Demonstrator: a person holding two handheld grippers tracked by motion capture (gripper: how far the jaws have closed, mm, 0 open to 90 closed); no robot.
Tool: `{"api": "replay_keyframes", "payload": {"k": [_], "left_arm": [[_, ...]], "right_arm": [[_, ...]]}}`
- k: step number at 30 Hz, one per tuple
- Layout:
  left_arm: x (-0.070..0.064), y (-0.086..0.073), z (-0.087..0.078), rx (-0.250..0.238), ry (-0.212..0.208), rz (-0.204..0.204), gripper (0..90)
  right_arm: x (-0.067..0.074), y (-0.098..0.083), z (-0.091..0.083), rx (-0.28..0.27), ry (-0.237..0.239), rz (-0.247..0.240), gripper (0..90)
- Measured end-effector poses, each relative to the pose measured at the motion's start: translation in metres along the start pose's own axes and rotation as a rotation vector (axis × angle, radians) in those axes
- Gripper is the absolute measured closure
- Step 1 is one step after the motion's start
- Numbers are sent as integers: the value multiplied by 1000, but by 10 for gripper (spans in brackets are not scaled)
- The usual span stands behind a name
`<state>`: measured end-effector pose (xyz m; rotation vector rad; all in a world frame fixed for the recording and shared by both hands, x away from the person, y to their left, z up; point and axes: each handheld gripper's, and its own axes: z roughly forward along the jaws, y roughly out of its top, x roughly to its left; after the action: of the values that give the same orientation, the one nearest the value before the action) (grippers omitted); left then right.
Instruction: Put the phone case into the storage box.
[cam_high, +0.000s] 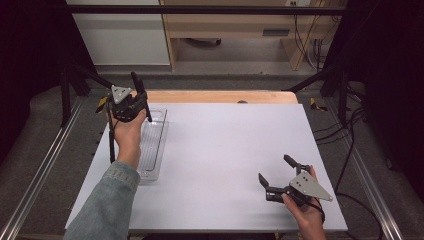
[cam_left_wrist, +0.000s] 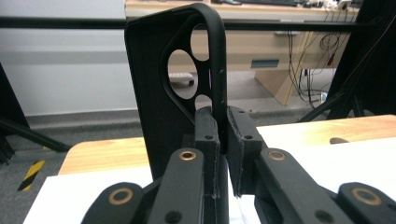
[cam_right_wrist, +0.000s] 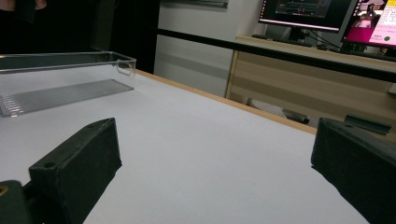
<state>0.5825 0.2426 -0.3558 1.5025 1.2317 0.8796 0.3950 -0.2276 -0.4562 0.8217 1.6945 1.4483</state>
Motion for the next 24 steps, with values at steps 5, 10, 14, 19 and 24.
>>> {"api": "replay_keyframes", "payload": {"k": [5, 10, 14, 19, 24], "left_arm": [[-2, -2, 7, -2, 7, 3, 831], [-2, -9, 15, 25, 18, 20, 831], [-4, -12, 19, 33, 16, 26, 831], [-4, -15, 21, 41, 23, 25, 831], [-4, -19, 25, 53, 24, 26, 831]], "right_arm": [[0, 0, 0, 3, -2, -3, 20], [-1, 0, 0, 1, 0, -2, 20], [0, -1, 0, 5, 3, -1, 20], [0, -1, 0, 5, 5, -2, 20], [-1, -1, 1, 8, 3, 0, 20]]}}
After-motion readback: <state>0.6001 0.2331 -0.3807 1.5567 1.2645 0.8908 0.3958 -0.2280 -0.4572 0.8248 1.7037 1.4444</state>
